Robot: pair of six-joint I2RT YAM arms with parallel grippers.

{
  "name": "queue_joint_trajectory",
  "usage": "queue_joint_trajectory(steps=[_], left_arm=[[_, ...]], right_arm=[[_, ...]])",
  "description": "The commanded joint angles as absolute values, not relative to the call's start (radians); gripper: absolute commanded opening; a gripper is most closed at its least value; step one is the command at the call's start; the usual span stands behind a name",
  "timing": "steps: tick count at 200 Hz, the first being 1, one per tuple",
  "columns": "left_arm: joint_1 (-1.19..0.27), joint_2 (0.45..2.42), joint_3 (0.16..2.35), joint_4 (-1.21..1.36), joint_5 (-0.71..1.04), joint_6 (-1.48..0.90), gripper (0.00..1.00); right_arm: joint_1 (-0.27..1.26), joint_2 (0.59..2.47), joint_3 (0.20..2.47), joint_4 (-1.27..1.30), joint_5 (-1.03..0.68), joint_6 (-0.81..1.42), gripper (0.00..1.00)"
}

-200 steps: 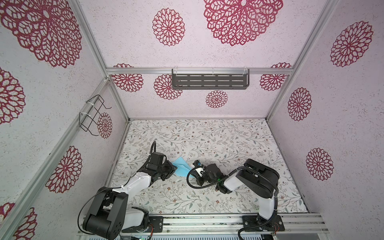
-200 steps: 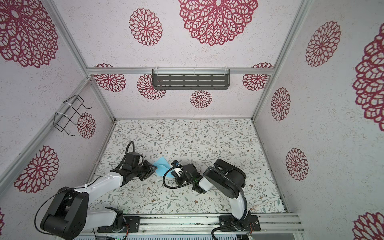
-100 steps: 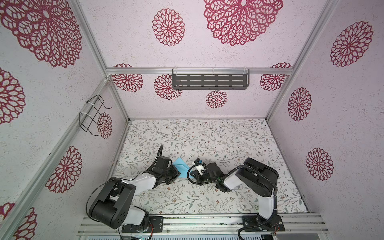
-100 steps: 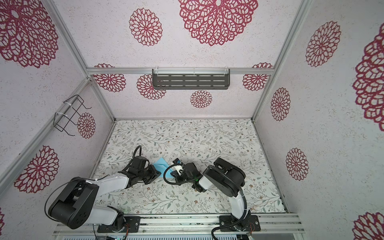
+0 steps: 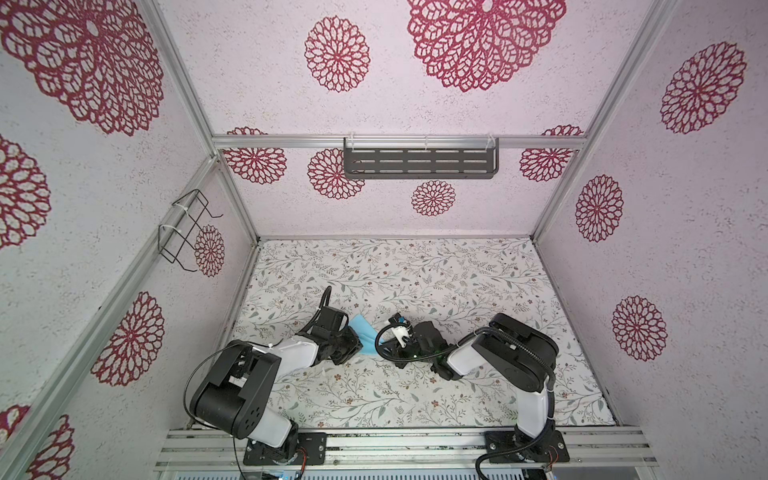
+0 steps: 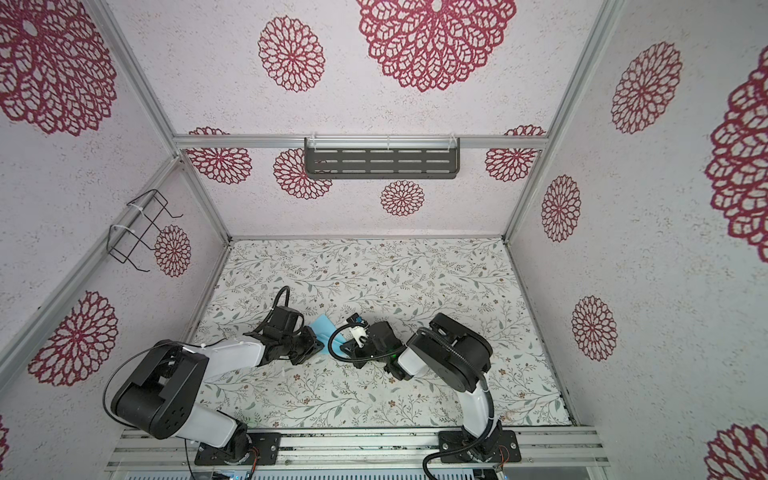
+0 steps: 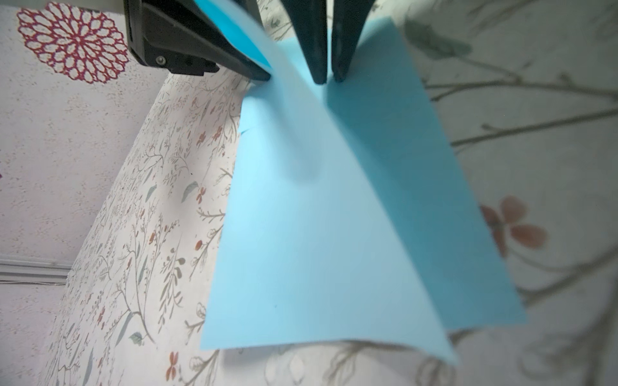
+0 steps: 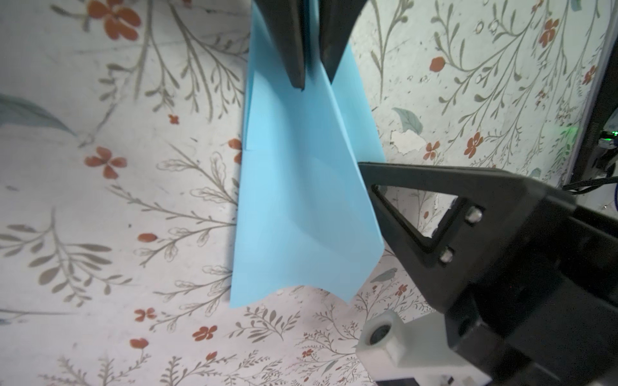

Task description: Fold a paper plane with a square sheet of paper (pick it up from the middle)

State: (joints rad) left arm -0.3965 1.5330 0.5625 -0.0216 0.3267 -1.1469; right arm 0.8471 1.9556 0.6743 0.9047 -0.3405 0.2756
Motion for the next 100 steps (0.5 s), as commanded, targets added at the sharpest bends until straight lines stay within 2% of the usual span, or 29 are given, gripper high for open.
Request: queue_joint_trajectory(steps=[1,58,100], left_arm=[[-0.400,1.563,0.578,-0.073,0.308,-1.118,0.09],[-0.396,1.565,0.604,-0.076,0.305,-1.082,0.09],[-0.396,1.521,0.605,-0.013,0.336,-1.090,0.16]], right_arm=[[0.832,1.925,0.699,0.885,-0.389,0.299,0.14],[0.822,1.937,0.720,0.837,-0.426,0.327,0.07],[0.818,1.947,0.738,0.802,-0.437,0.368,0.05]])
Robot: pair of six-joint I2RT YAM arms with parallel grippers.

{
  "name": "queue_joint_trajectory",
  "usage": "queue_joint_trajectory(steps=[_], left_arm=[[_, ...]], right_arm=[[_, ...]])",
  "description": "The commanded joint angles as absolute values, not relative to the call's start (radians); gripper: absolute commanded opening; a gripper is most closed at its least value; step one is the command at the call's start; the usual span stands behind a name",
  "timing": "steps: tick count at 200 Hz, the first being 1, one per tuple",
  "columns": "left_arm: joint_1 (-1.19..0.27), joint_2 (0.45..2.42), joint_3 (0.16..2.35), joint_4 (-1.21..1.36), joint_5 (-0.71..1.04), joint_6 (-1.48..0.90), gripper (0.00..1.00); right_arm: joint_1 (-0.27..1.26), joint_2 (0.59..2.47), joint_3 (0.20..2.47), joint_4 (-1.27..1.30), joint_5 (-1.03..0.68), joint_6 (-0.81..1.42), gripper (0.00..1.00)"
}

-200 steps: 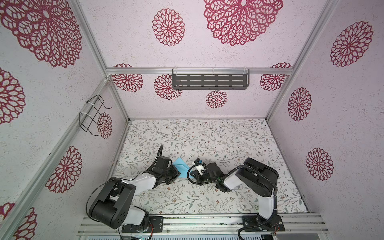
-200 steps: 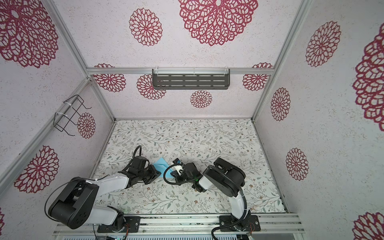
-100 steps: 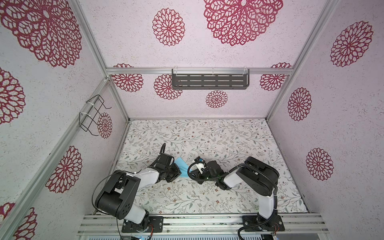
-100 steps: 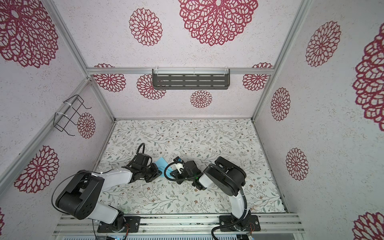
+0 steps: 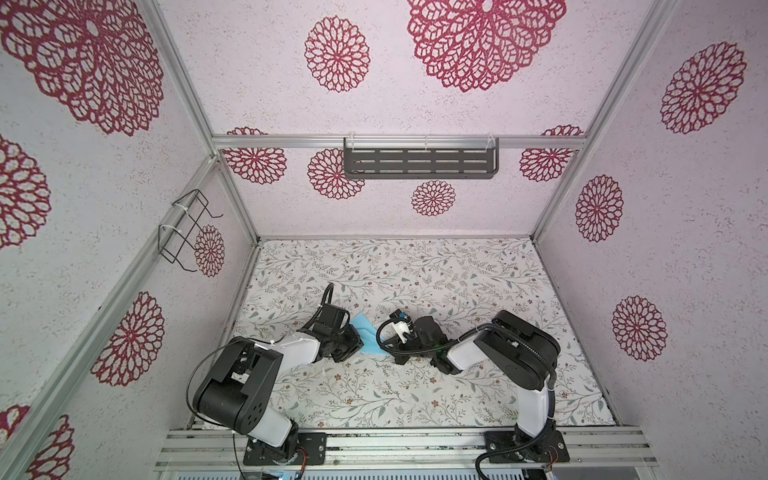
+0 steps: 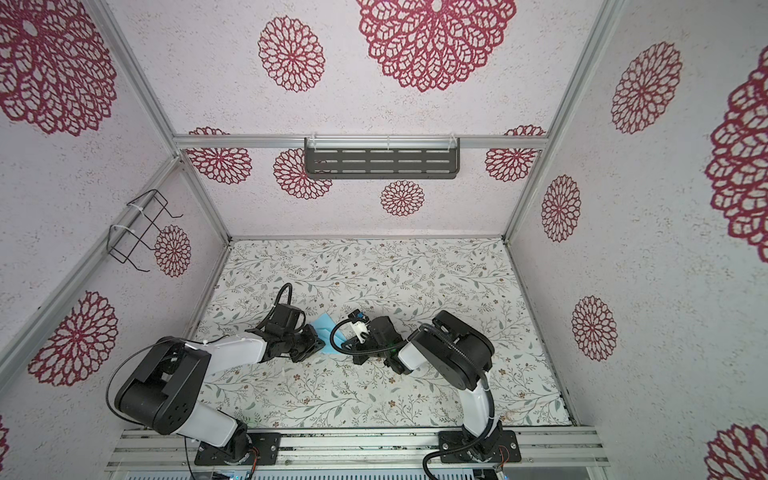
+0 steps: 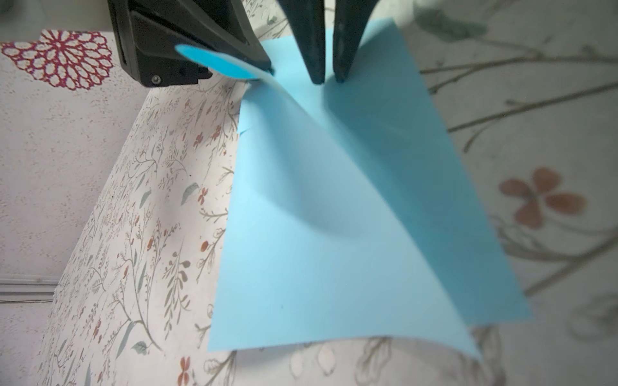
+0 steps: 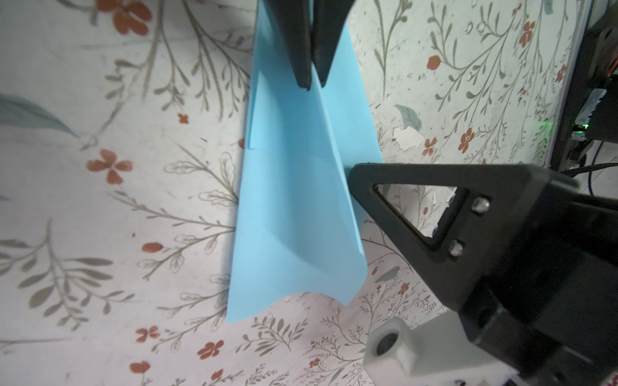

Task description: Fold a paper plane with a square sheet of paper (pick it up from the middle)

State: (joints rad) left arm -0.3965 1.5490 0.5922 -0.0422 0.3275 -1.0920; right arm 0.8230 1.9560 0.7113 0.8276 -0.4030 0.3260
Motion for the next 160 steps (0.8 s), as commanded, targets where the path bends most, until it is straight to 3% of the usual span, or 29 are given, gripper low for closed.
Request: queue_joint_trajectory(steps=[1,51,160], left_arm=[[-0.397,1.519,0.604,-0.012,0.337,-1.091,0.16],[-0.398,1.524,0.597,0.032,0.357,-1.101,0.33],[-0.411,1.638,0.716,-0.181,0.276,-1.063,0.43]], right_arm=[[0.818,1.948,0.738,0.801,-0.437,0.369,0.05],[0.806,1.957,0.763,0.753,-0.445,0.452,0.06],[0.798,1.965,0.784,0.714,-0.471,0.516,0.09]])
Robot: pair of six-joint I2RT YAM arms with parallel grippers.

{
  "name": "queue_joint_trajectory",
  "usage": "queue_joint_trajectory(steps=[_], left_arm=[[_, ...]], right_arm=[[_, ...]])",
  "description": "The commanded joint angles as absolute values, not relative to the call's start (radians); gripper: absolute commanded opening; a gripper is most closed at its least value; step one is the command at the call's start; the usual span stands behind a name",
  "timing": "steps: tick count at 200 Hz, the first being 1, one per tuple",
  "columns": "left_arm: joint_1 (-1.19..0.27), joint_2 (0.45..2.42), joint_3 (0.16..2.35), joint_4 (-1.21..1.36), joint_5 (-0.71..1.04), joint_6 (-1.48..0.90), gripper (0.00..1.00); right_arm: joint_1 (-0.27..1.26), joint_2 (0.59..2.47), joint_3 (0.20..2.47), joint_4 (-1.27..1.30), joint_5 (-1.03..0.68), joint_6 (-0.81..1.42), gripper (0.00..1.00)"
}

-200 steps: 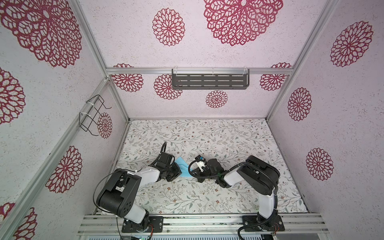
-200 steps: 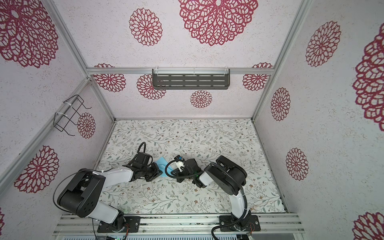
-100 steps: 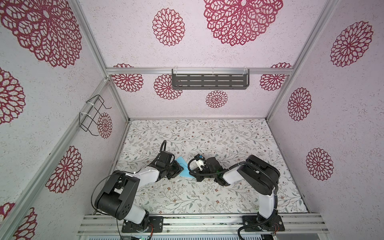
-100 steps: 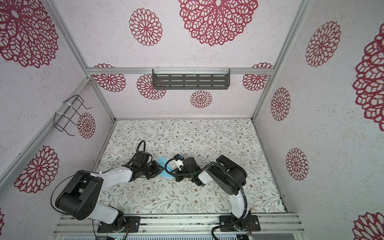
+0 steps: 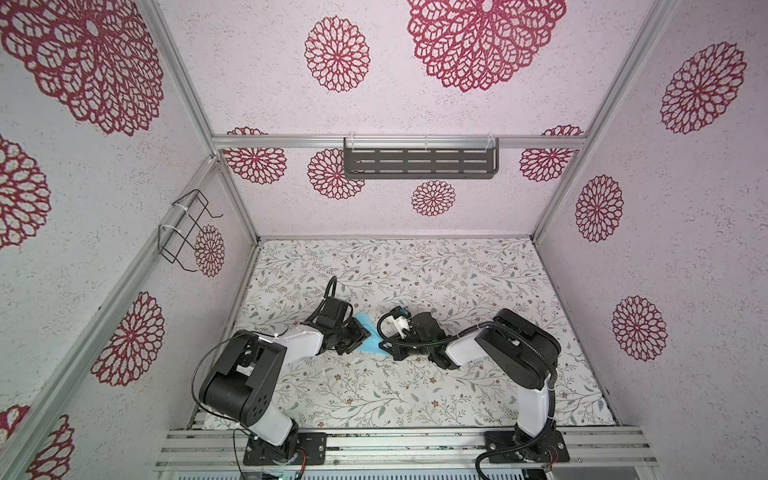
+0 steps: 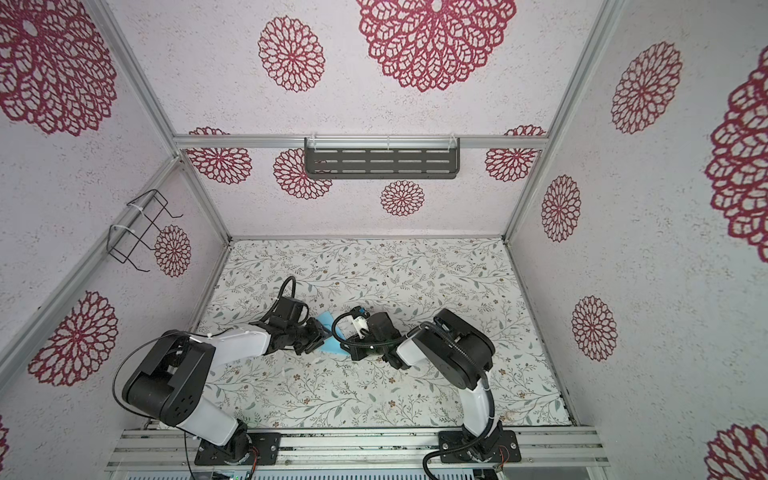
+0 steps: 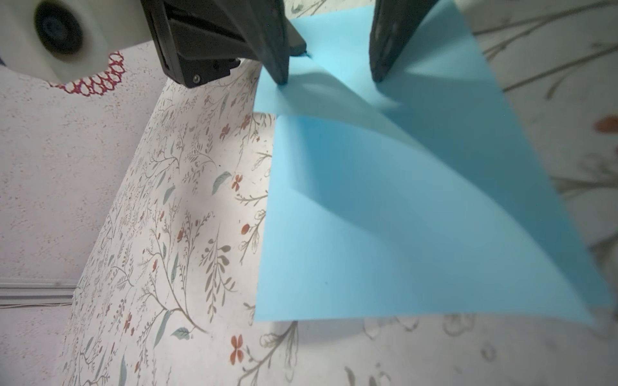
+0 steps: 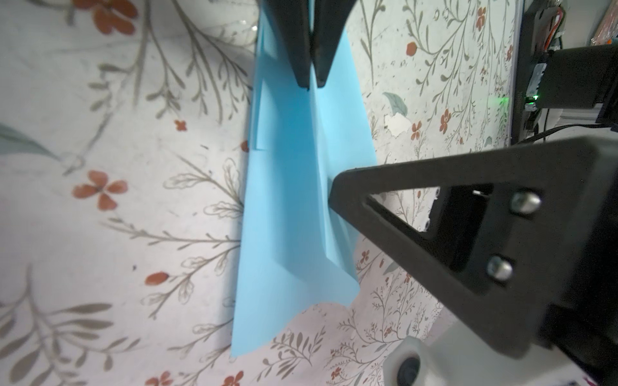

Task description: Fold a paper plane with a square sheet of paper (pick it up from the middle)

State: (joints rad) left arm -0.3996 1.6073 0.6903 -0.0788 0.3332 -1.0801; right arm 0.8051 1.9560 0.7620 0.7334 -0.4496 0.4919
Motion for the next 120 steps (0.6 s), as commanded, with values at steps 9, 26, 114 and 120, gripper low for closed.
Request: queue_joint_trajectory(steps=[9,26,114,120], left_arm=[[-0.414,1.645,0.725,-0.210,0.261,-1.061,0.43],[-0.419,1.661,0.744,-0.266,0.228,-1.056,0.42],[-0.430,1.759,0.808,-0.403,0.173,-1.036,0.36],[-0.431,1.763,0.811,-0.406,0.173,-1.032,0.36]], right_arm=[[0.798,1.964,0.787,0.710,-0.472,0.520,0.09],[0.798,1.963,0.793,0.693,-0.474,0.526,0.12],[0.747,1.876,0.789,0.651,-0.587,0.589,0.25],[0.744,1.867,0.787,0.646,-0.592,0.588,0.25]])
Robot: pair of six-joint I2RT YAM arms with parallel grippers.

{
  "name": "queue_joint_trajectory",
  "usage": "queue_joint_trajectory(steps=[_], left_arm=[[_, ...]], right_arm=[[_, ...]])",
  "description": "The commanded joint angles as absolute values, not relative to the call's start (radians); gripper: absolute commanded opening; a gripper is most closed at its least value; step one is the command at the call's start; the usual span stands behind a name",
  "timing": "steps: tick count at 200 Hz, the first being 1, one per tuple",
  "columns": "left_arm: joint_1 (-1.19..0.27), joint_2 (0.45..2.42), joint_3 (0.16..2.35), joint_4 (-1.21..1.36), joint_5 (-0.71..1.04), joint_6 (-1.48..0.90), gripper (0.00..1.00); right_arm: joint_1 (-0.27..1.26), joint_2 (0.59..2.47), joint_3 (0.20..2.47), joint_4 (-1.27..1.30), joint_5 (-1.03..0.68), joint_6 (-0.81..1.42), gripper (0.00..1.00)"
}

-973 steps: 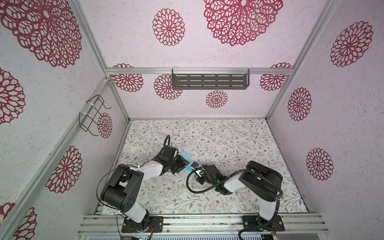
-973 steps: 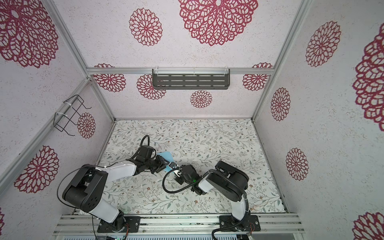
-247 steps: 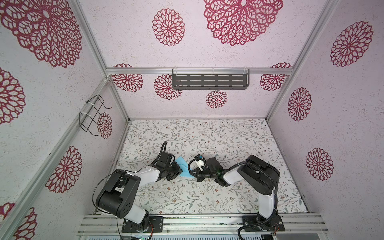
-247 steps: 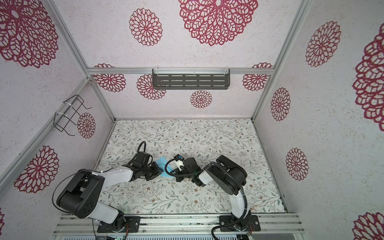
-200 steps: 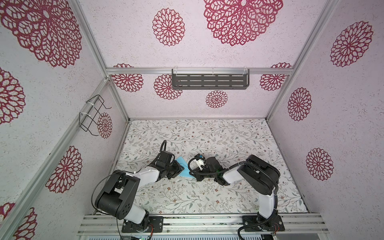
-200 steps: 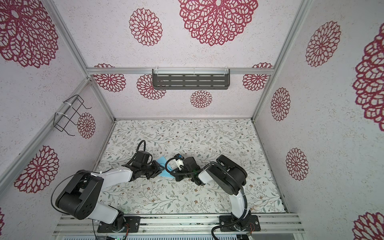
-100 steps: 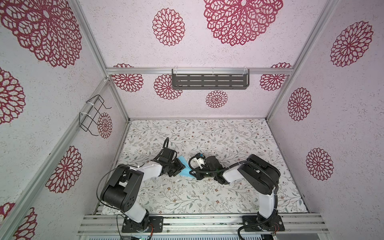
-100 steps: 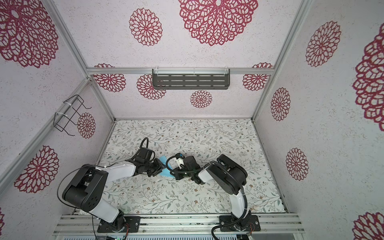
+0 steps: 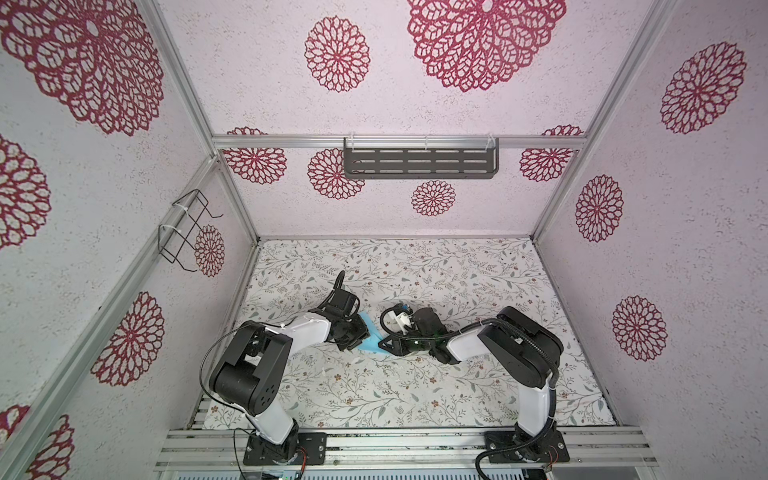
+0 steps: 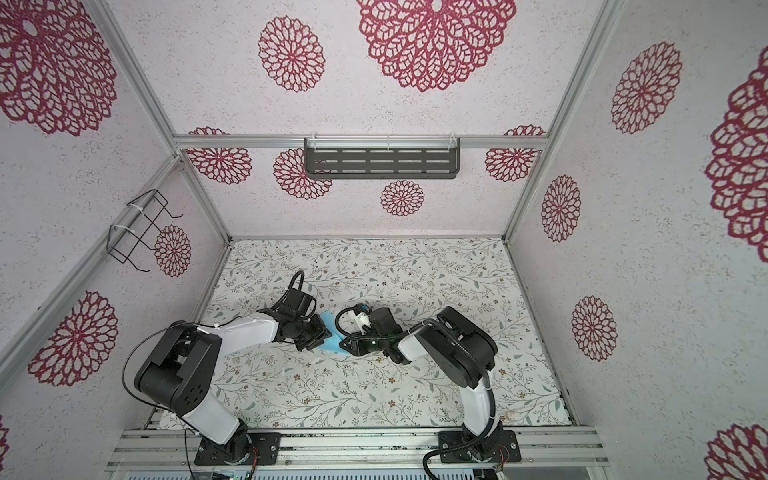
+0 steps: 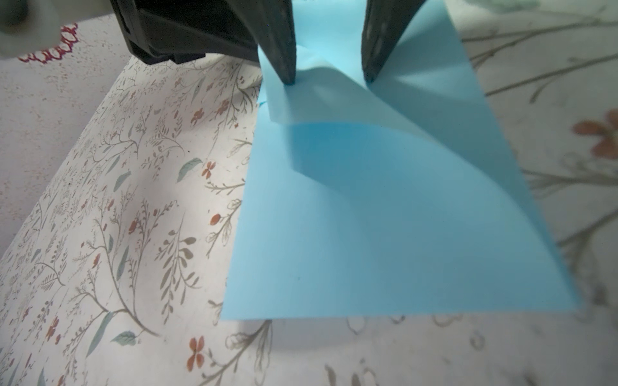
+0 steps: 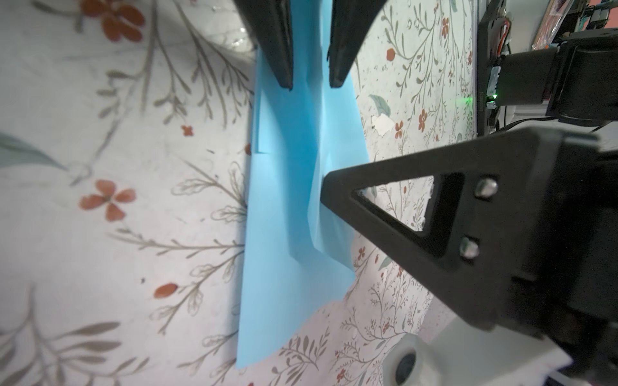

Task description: Fold a paper plane with a square sheet of paper (pick it up from the middle)

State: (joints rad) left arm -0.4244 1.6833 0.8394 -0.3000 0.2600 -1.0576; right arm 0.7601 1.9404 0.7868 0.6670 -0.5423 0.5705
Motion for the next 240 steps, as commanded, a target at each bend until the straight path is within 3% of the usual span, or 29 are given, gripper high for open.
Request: queue_joint_trajectory(steps=[1,145,240], left_arm=[[-0.431,1.764,0.812,-0.407,0.173,-1.030,0.36],[-0.478,1.889,0.911,-0.570,0.104,-0.918,0.46],[-0.496,1.946,0.940,-0.598,0.092,-0.930,0.45]], right_arm=[[0.744,1.865,0.787,0.645,-0.592,0.588,0.25],[0.726,1.869,0.817,0.506,-0.656,0.562,0.28],[0.726,1.892,0.832,0.420,-0.649,0.531,0.15]])
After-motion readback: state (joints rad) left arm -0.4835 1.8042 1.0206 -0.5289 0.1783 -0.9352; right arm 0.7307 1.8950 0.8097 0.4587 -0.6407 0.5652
